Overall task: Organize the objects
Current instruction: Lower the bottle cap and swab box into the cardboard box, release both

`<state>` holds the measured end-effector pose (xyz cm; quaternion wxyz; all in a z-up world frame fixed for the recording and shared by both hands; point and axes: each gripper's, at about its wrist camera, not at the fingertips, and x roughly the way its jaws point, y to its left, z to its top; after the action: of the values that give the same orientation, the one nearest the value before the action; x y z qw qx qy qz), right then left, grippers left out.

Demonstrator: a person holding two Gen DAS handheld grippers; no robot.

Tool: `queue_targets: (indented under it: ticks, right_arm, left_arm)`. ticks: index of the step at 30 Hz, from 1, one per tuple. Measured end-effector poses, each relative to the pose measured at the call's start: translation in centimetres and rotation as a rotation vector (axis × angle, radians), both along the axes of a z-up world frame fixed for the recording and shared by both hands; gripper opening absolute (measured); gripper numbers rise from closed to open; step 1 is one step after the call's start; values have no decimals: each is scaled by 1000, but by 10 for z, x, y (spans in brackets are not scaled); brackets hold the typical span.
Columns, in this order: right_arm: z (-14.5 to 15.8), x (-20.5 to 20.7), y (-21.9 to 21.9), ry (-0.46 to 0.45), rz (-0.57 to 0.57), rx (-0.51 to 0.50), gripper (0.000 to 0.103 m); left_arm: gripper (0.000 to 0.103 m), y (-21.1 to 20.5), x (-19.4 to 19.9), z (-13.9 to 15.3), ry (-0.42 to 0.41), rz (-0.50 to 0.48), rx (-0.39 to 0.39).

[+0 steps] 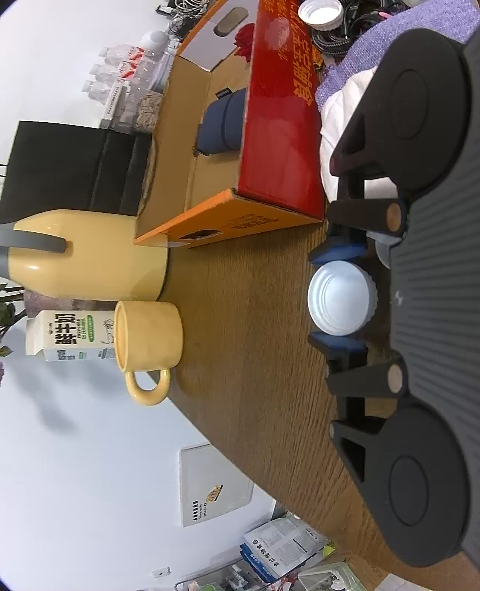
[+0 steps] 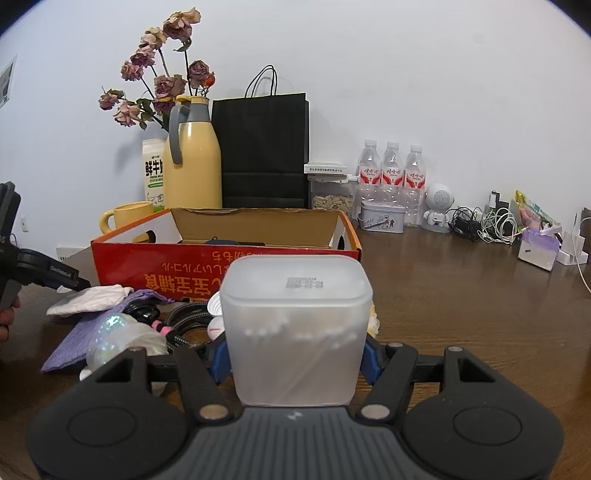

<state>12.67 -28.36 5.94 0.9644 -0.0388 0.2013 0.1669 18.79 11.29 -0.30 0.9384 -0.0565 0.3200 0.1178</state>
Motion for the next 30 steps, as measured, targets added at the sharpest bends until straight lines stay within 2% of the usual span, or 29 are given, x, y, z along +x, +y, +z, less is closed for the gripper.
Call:
queue_targets:
  ticks: [8,13,20,23,30]
  right_arm:
    - [11,0,-4,-52,5,1,64]
    - [34,11,2,-133,21,0,64]
    - [68,45,32,-206,84,23,64]
    - [77,68,50,-189,114,30,64]
    - [72,130,94,-45,149,-16,64]
  left_arm:
    - [41,-4,-19,40,-155,-2,-21]
    - [41,-28,-19,77,-283,-81,-22]
    - [41,-70,4,99,-367,-175,-26]
    - [41,-83,19,100,-375,-185,-18]
    - [41,-88,56,85,-338,-138,-21]
